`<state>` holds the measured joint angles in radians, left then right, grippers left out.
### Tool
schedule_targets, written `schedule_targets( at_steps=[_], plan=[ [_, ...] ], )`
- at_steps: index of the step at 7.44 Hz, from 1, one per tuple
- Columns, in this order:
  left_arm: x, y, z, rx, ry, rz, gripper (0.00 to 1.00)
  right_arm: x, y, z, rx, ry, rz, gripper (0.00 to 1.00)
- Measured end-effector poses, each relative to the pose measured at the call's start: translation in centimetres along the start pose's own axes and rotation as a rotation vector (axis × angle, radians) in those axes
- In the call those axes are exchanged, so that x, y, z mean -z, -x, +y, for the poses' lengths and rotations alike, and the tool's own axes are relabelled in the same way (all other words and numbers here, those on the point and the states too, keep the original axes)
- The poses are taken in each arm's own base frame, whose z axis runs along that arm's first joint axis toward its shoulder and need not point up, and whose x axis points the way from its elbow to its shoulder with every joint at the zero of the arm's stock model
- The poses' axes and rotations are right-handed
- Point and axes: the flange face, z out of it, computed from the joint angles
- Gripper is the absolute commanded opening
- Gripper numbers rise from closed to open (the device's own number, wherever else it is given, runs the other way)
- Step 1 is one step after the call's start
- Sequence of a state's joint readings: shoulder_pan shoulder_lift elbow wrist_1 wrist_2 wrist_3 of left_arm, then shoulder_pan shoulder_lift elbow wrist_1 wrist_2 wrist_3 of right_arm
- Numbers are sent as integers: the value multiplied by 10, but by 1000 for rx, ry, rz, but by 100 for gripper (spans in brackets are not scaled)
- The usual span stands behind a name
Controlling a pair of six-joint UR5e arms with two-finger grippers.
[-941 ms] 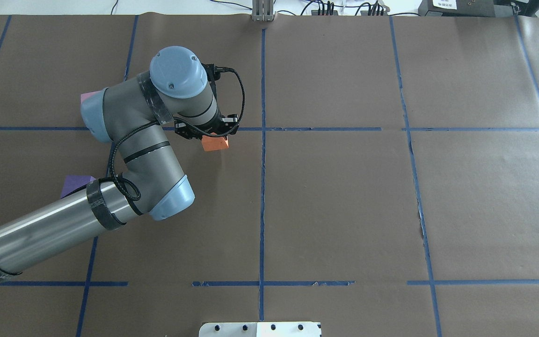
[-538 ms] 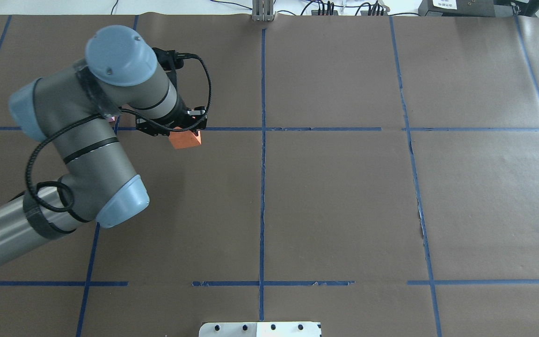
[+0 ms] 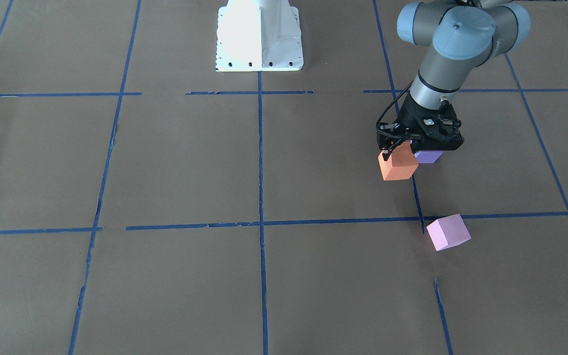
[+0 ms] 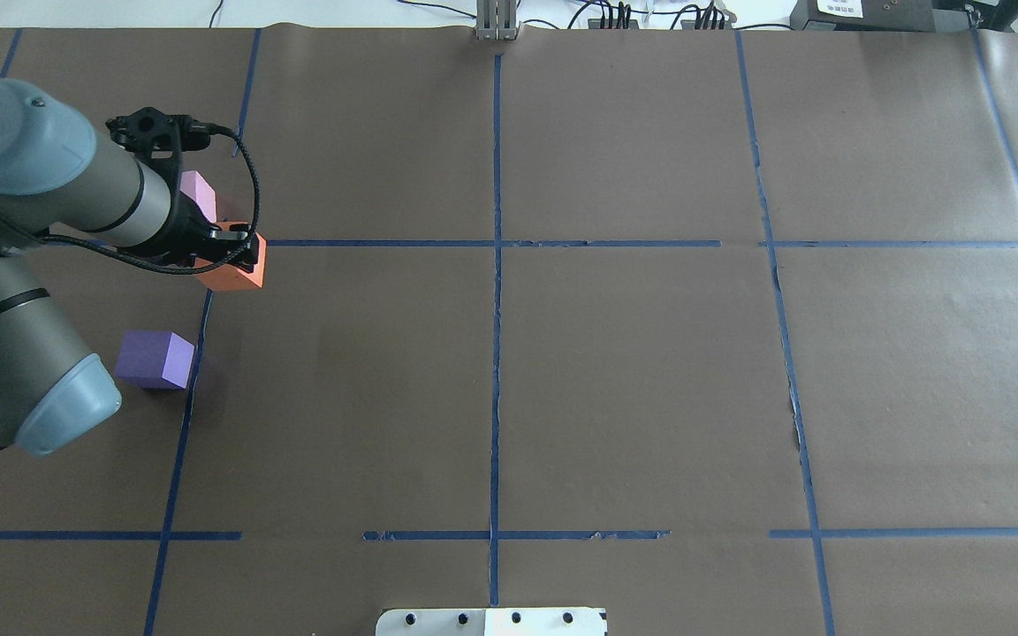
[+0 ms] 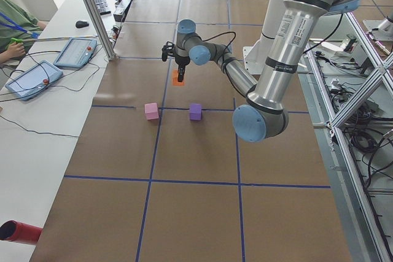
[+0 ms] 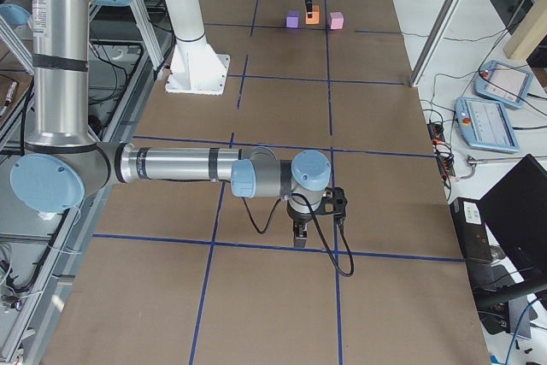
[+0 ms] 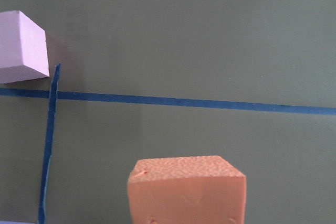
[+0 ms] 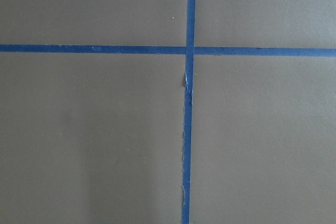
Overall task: Arrange blocks in a line
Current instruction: 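Carry the orange cube toward the gap between the pink and purple cubes, then lower the orange cube between the pink and purple cubes and release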
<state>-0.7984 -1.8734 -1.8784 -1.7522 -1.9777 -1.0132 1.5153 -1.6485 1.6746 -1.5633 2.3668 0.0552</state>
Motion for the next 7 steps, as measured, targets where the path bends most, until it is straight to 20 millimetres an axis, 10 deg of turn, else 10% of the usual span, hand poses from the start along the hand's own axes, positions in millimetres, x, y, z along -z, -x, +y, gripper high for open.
schedule_targets(
  at_steps=[2, 7],
  plan=[
    [-14, 49, -1, -16, -23, 9, 0, 0, 0, 0, 0, 1, 0, 100],
    [-50, 76, -12, -3, 3, -44, 0, 0, 0, 0, 0, 0, 0, 100]
  ],
)
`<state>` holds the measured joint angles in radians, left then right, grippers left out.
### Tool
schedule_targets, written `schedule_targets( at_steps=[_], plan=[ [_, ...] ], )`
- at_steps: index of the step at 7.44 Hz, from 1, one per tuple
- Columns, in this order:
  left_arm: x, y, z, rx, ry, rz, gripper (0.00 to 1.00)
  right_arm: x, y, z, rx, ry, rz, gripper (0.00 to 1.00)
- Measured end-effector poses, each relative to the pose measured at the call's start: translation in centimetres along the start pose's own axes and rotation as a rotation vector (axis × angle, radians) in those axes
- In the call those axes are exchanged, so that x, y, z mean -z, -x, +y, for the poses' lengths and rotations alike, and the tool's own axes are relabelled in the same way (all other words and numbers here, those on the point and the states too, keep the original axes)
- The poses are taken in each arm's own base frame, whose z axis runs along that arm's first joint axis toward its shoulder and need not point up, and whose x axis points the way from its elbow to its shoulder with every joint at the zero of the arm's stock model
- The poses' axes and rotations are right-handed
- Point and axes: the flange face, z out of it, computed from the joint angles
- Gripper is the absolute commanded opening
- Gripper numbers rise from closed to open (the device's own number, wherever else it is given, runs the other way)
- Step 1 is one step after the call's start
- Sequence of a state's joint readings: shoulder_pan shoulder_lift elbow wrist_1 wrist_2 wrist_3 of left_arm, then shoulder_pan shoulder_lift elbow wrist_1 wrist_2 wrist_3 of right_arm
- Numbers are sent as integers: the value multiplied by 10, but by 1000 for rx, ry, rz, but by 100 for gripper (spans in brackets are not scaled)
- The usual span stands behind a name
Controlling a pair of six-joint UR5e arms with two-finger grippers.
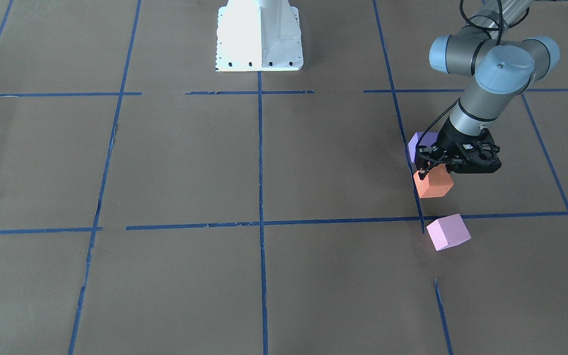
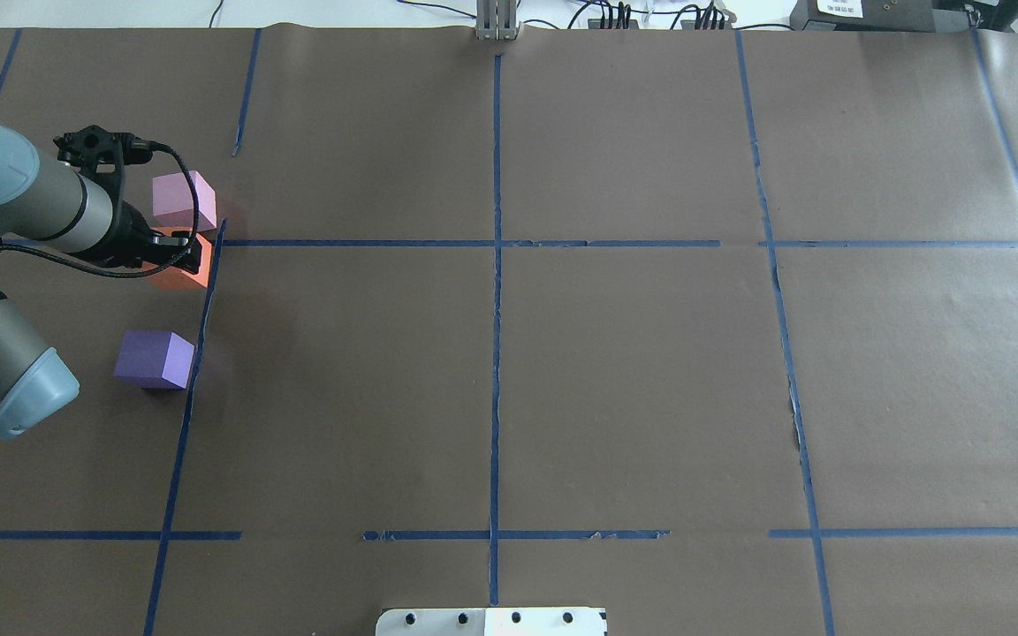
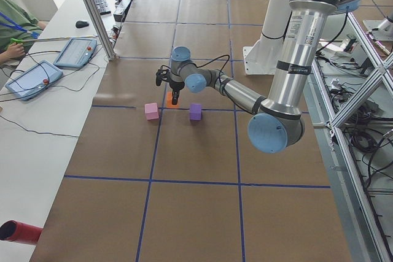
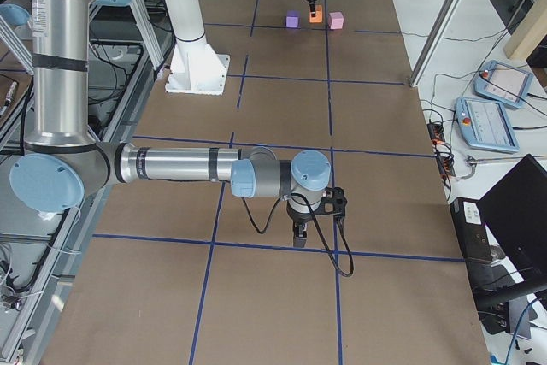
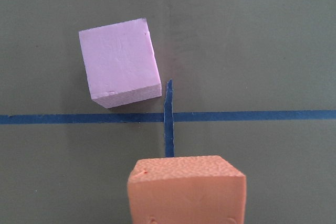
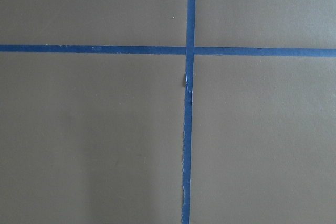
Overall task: Arrange blocks in a line
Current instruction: 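Lower the orange cube between the pink and purple cubes and release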
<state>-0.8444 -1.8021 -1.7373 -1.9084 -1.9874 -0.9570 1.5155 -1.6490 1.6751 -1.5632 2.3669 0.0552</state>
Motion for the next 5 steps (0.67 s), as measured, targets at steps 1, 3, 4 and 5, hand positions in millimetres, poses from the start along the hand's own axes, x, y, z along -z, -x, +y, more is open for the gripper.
schedule_targets(
  at_steps=[1, 3, 4, 5],
  plan=[
    [-3, 2, 0, -10, 3, -6, 0, 0, 0, 0, 0, 0, 0, 100],
    [-13, 9, -1, -26, 16, -23, 0, 0, 0, 0, 0, 0, 0, 100],
    [-17, 13, 0, -30, 22, -29, 0, 0, 0, 0, 0, 1, 0, 100],
    [-20, 15, 0, -35, 27, -33, 0, 0, 0, 0, 0, 1, 0, 100]
  ],
)
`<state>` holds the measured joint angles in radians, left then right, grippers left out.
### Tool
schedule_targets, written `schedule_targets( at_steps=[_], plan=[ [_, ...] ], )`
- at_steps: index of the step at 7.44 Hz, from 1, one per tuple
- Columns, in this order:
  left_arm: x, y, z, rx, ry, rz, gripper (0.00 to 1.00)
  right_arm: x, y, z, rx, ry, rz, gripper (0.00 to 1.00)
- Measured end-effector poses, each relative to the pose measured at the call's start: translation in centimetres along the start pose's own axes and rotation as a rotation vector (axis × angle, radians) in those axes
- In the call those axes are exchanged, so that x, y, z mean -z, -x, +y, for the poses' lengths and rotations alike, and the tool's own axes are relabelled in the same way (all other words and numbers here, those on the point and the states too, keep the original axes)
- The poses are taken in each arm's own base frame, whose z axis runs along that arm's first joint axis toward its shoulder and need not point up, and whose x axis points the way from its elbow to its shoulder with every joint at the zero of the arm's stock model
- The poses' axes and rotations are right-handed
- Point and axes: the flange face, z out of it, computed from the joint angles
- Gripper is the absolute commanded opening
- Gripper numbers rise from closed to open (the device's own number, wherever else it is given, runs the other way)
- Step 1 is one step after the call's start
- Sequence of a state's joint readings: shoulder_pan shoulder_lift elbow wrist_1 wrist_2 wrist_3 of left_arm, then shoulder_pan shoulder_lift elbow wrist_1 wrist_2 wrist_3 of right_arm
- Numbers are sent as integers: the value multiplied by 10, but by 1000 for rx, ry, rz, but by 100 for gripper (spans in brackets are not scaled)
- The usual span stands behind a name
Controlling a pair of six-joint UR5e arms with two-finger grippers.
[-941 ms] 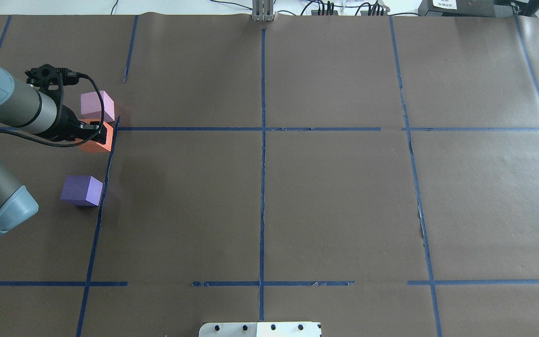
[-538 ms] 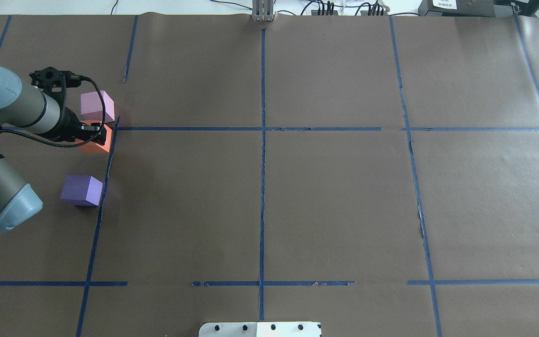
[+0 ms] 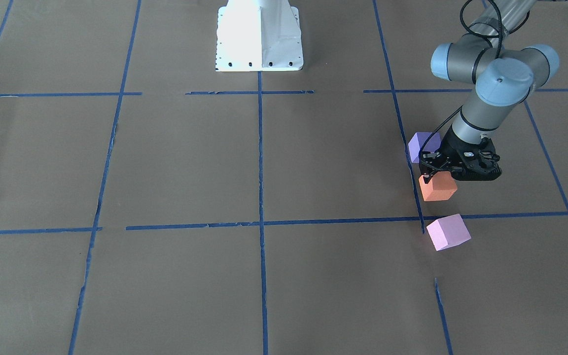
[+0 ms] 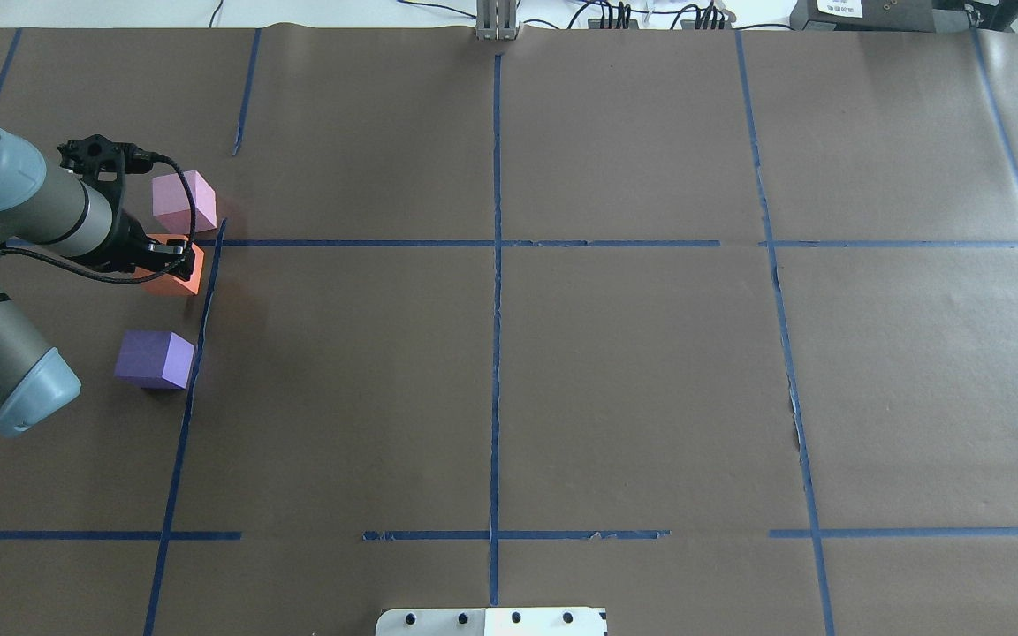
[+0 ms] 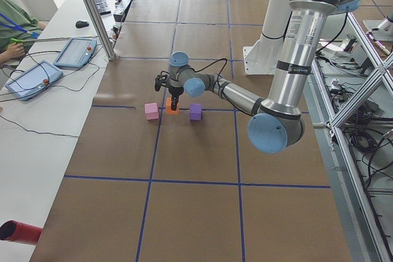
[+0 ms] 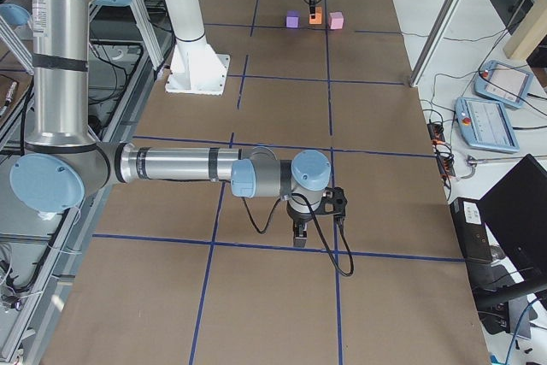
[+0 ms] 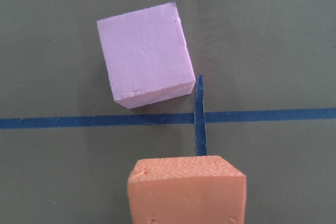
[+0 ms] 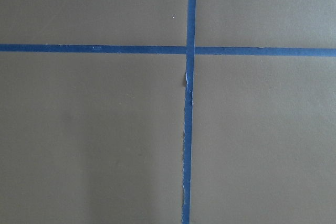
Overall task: Arrange blocks in a line
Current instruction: 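Lower the orange cube between the pink and purple cubes and release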
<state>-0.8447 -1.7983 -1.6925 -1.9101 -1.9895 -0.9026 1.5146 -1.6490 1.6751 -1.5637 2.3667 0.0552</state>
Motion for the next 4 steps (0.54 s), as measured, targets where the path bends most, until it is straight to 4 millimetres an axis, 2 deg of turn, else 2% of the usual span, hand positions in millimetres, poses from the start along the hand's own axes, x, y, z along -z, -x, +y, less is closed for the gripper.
schedule_targets(
  at_steps=[4],
  plan=[
    [-7, 6, 1, -8, 13, -10, 0, 0, 0, 0, 0, -1, 0, 100]
  ],
)
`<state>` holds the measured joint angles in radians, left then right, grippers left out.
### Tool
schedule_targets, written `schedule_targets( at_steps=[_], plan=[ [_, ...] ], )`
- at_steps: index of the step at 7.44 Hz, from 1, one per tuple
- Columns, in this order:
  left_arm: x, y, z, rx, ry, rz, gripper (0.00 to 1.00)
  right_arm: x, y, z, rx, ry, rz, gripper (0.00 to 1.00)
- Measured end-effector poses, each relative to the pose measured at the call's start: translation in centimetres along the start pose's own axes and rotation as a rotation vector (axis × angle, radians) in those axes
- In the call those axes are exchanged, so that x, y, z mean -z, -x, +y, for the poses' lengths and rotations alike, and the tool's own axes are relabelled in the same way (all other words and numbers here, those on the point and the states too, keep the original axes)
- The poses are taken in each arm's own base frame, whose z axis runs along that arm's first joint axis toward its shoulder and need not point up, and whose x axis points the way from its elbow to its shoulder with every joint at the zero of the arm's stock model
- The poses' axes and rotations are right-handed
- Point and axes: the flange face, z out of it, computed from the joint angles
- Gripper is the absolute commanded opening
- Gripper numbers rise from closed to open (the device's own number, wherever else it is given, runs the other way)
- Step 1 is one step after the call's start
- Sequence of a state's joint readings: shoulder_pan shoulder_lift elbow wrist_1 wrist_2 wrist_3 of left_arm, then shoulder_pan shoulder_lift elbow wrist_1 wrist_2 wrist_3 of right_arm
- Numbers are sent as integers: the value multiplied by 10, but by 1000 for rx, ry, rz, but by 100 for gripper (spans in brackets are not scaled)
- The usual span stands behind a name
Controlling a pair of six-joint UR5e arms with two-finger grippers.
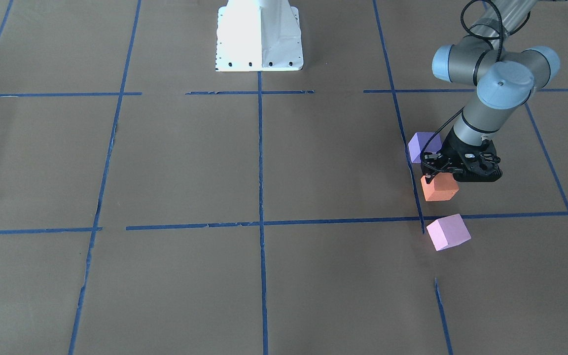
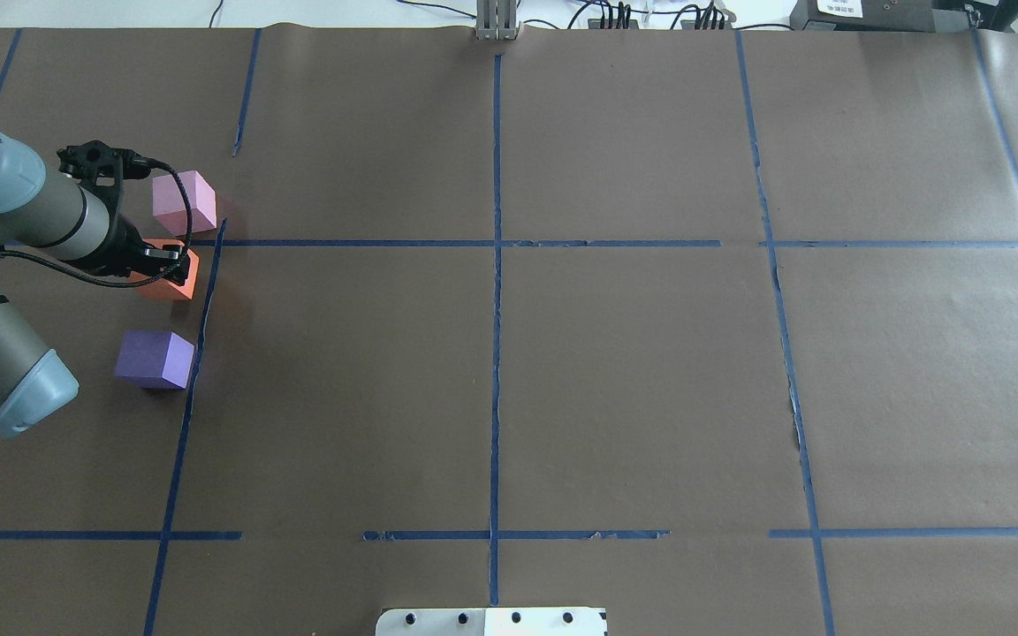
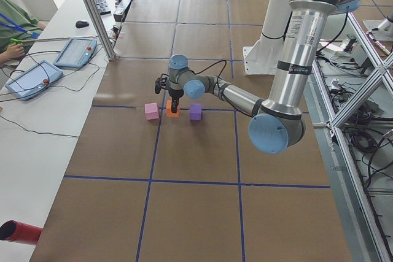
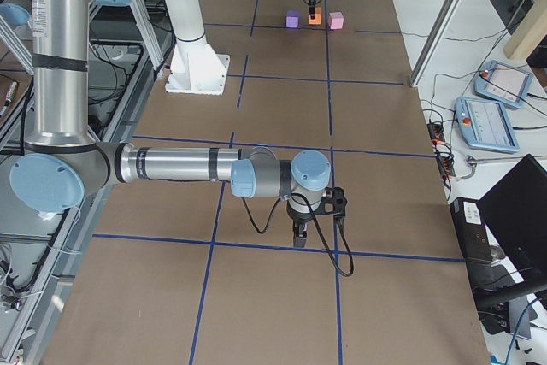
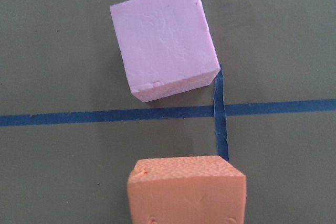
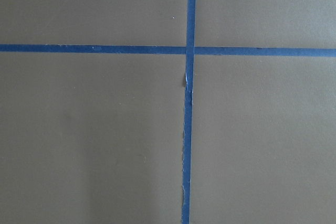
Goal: Arrange blocks in a line
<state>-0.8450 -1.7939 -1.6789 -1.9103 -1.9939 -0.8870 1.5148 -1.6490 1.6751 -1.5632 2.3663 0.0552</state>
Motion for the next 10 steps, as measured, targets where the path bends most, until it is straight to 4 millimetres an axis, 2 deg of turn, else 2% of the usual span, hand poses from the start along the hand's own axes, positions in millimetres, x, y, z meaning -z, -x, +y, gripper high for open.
schedule_targets(
  at_steps=[1, 2, 3, 4, 8, 9, 10],
  plan=[
    [-1, 1, 0, -6, 3, -2, 17, 0, 0, 0, 0, 0, 0, 100],
    [-3, 1, 1, -19, 10, 0, 63, 0, 0, 0, 0, 0, 0, 100],
    [-4, 1, 2, -29, 23, 9, 96, 0, 0, 0, 0, 0, -1, 100],
    [-5, 0, 2, -33, 33, 15, 100, 0, 0, 0, -1, 0, -1, 100],
    [-6, 1, 1, -33, 40, 19, 100, 0, 0, 0, 0, 0, -1, 100],
    [-2, 1, -2, -30, 33, 20, 100, 0, 0, 0, 0, 0, -1, 100],
    [13, 4, -14, -21, 8, 29, 100, 0, 0, 0, 0, 0, -1, 100]
  ],
)
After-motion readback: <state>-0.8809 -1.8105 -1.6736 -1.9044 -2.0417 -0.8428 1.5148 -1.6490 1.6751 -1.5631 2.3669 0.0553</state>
